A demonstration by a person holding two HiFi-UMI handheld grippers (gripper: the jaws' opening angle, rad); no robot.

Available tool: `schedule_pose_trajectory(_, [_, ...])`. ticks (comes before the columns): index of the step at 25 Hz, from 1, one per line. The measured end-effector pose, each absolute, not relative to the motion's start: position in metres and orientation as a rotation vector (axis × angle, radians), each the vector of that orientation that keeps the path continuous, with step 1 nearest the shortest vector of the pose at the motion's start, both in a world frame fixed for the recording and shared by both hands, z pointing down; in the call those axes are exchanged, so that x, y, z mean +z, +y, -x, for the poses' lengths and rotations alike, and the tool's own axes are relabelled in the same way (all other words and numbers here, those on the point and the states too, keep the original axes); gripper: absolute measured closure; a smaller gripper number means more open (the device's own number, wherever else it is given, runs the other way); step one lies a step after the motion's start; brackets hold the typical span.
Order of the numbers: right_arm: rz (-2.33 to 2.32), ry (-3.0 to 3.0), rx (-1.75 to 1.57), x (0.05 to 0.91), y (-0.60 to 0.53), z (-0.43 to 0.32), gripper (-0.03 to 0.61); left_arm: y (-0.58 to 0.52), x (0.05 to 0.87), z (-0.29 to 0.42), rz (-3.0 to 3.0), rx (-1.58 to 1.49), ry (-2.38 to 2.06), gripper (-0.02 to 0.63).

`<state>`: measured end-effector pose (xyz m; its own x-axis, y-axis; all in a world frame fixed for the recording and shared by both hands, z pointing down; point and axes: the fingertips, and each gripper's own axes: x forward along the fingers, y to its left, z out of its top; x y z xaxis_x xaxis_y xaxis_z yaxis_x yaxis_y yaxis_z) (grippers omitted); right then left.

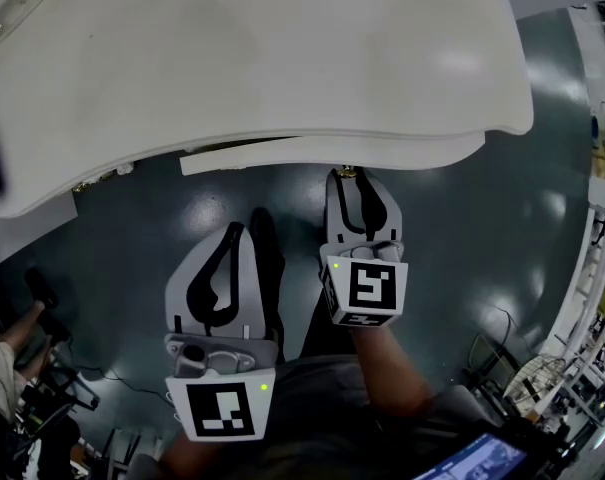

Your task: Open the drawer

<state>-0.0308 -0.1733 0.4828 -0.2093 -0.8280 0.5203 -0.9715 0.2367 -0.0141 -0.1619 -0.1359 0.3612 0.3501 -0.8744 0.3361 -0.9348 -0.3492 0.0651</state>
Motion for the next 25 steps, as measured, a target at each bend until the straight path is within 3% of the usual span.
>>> schedule_pose_trajectory(25, [-1.676,-2.09,0.502,0.482,-0.115,0.024,0.456,-0.092,0.342,0.14,-2.484,0.318,-1.534,0.598])
